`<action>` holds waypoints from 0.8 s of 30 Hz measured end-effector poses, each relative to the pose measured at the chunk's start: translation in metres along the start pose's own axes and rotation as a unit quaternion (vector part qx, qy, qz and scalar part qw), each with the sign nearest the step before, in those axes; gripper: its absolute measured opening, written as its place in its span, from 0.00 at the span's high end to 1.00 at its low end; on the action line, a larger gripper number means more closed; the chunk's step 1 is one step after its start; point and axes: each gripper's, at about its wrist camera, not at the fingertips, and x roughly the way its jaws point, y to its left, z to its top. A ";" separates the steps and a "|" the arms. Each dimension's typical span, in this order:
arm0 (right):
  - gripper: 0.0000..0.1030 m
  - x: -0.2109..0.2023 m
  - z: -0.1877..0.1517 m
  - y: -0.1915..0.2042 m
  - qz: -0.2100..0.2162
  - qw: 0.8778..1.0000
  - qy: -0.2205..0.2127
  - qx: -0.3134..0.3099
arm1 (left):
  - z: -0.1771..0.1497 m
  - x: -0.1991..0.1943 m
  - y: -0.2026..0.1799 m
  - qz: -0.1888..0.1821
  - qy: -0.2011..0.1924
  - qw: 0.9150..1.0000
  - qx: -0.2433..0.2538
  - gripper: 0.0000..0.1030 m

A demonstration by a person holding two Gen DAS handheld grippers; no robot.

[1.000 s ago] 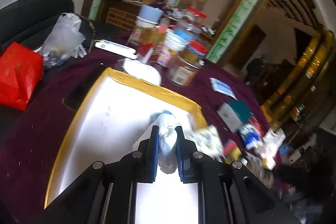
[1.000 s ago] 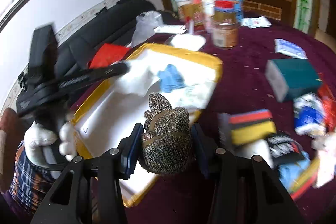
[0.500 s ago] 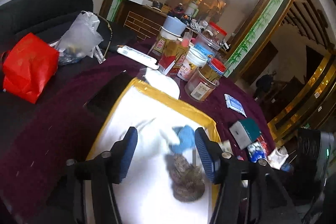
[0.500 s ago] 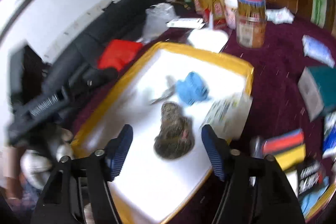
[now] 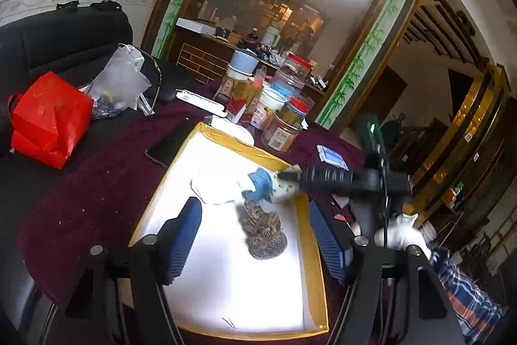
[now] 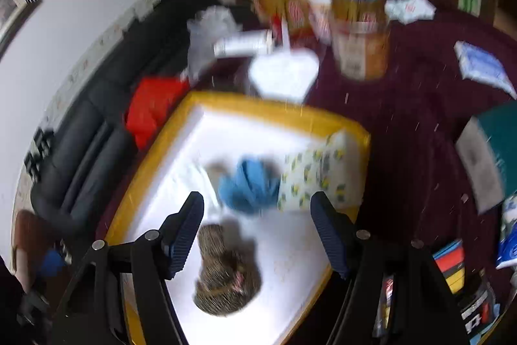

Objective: Organize soft objects
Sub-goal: 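Grasp the black snack bag with the left tool while the right tool grasps a blue knit towel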

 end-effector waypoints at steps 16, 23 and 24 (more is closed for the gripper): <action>0.17 -0.173 -0.130 -0.156 -0.185 0.967 -0.166 0.054 | -0.049 0.071 -0.131 -0.084 0.116 0.985 0.096 0.22; 0.17 -0.169 -0.168 -0.225 -0.155 0.961 -0.186 0.134 | -0.084 0.135 -0.196 -0.044 0.170 0.968 0.180 0.22; 0.17 -0.170 -0.169 -0.232 -0.146 0.962 -0.182 0.145 | -0.090 0.148 -0.207 -0.028 0.178 0.963 0.200 0.22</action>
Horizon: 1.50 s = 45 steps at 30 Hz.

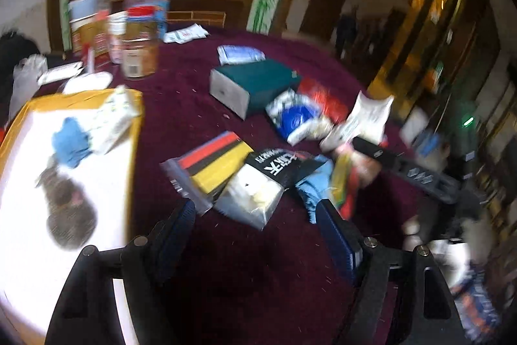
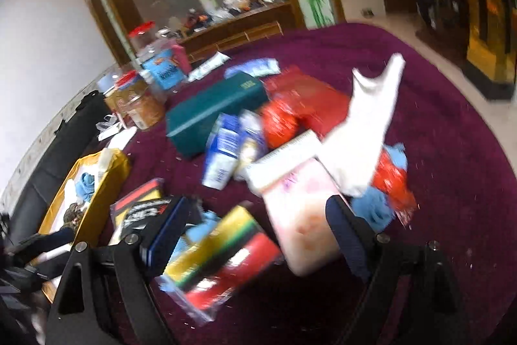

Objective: Organize soft objects
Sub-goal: 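Grasp the black snack bag with the left tool while the right tool grasps a blue knit towel, then carry the bag and towel over the tray and release both into it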

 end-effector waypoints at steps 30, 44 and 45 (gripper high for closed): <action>0.17 -0.014 0.003 -0.015 0.028 0.999 -0.015 0.042 | -0.010 0.079 -0.081 0.011 0.045 0.983 0.180 0.54; 0.17 -0.008 0.001 -0.013 0.005 0.999 -0.006 0.032 | -0.026 -0.050 0.013 -0.050 -0.051 0.997 -0.005 0.55; 0.17 -0.009 0.001 -0.011 0.000 1.000 -0.007 0.029 | -0.029 -0.053 0.019 -0.053 -0.054 0.997 -0.017 0.55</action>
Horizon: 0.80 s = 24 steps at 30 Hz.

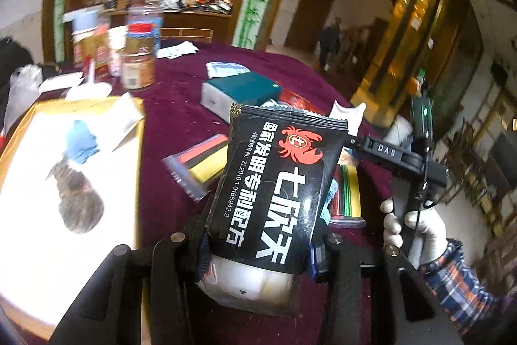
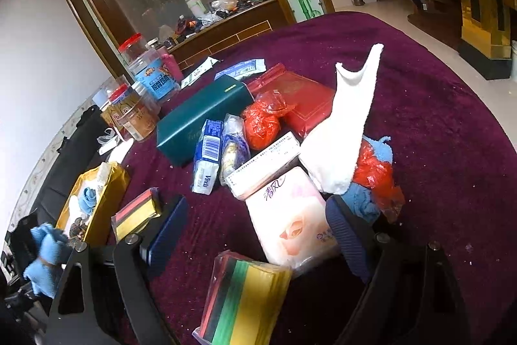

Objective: Organize soft objects
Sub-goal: 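Carry the bag and towel over the tray and release both into it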

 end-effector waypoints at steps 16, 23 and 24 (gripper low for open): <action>0.57 -0.014 -0.060 0.122 0.439 0.877 0.186 0.068 | -0.028 -0.021 0.031 -0.153 -0.011 0.981 -0.116 0.54; 0.65 -0.036 -0.051 0.119 0.438 0.882 0.160 0.068 | -0.030 -0.037 0.055 -0.187 -0.030 0.969 -0.159 0.52; 0.71 -0.038 -0.048 0.118 0.428 0.888 0.158 0.063 | -0.031 -0.037 0.057 -0.183 -0.030 0.969 -0.164 0.52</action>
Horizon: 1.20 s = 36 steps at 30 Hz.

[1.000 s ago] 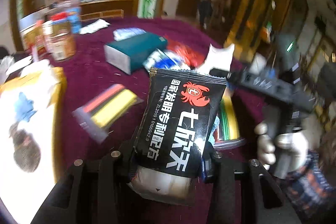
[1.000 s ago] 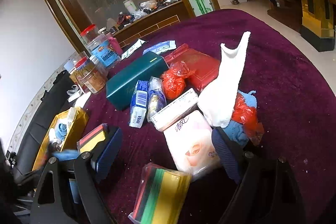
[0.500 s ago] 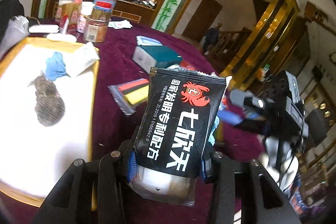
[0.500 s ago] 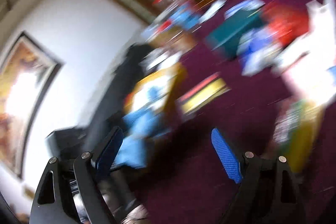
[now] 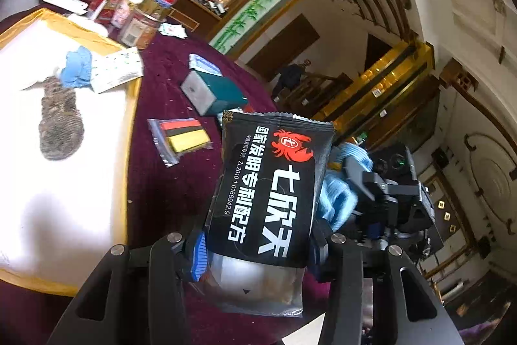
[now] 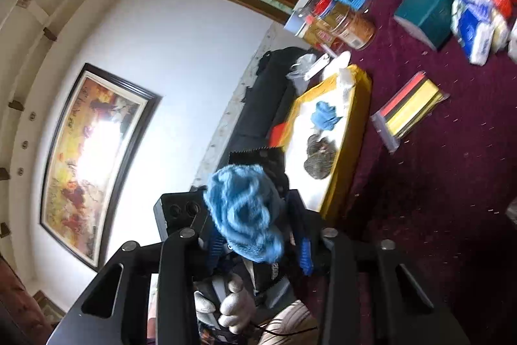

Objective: Organize soft objects
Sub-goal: 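Carry the bag and towel over the tray and release both into it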

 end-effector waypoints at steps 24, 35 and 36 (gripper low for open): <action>0.74 0.159 0.036 0.042 -0.234 0.952 0.142 -0.139 | 0.079 -0.052 0.123 0.358 -0.006 0.934 -0.023 0.51; 0.59 0.257 0.079 -0.005 -0.351 0.909 0.184 -0.126 | 0.073 -0.088 0.117 0.295 -0.070 0.951 -0.060 0.33; 0.52 0.258 0.084 -0.004 -0.356 0.908 0.181 -0.128 | 0.070 -0.094 0.114 0.290 -0.077 0.952 -0.060 0.32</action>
